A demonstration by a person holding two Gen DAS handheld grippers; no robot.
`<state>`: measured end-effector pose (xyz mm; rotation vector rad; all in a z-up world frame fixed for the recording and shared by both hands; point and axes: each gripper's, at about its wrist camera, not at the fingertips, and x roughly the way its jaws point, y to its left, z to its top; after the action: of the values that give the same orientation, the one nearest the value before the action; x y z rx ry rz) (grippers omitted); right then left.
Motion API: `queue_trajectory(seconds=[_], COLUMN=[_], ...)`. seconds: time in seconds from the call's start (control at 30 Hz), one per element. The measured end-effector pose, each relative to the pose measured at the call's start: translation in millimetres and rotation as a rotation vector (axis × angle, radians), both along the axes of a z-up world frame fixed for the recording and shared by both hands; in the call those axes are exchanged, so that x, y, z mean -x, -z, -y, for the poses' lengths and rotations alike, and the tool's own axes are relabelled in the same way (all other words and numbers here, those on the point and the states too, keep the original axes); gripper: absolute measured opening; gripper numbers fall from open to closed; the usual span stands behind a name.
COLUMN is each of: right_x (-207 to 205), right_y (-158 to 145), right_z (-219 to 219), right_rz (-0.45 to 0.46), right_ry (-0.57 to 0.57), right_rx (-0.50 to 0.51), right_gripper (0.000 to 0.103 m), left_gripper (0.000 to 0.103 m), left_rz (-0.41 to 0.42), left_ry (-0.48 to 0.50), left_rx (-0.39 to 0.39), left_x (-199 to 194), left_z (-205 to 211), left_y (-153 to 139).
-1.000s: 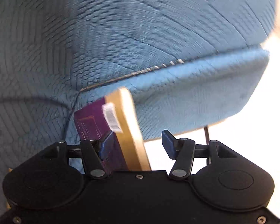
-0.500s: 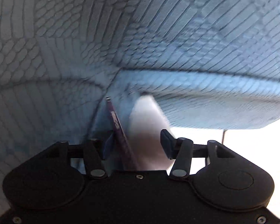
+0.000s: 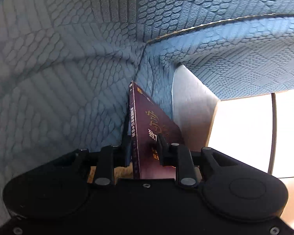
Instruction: Organize objects
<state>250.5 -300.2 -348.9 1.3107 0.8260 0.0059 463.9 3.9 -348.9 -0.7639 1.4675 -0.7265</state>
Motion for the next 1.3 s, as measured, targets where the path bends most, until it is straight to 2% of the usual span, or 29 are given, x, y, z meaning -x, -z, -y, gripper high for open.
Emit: queue_trajectory(seconds=[0.07, 0.27, 0.53, 0.8, 1.1, 1.3], right_x=[3, 14, 35, 54, 70, 84], right_y=[-2, -6, -22, -60, -118, -146], right_z=[-1, -8, -14, -17, -19, -19], right_rz=[0.0, -0.013, 0.029, 0.108, 0.229, 0.294], right_ry=[-0.03, -0.147, -0.263, -0.335, -0.382, -0.405], right_rx=[0.015, 0.066, 0.106, 0.16, 0.224, 0.252], right_gripper=[0.017, 0.019, 0.021, 0.02, 0.02, 0.02], left_gripper=[0.024, 0.024, 0.025, 0.025, 0.025, 0.026], left_rz=[0.003, 0.081, 0.198, 0.293, 0.388, 0.427], left_ry=[-0.006, -0.03, -0.065, -0.092, -0.11, -0.121], left_rx=[-0.003, -0.079, -0.136, -0.164, -0.144, -0.135], left_x=[10, 54, 108, 152, 180, 198], left_z=[-7, -27, -45, -54, -61, -65], left_y=[-4, -32, -72, -118, -184, -214])
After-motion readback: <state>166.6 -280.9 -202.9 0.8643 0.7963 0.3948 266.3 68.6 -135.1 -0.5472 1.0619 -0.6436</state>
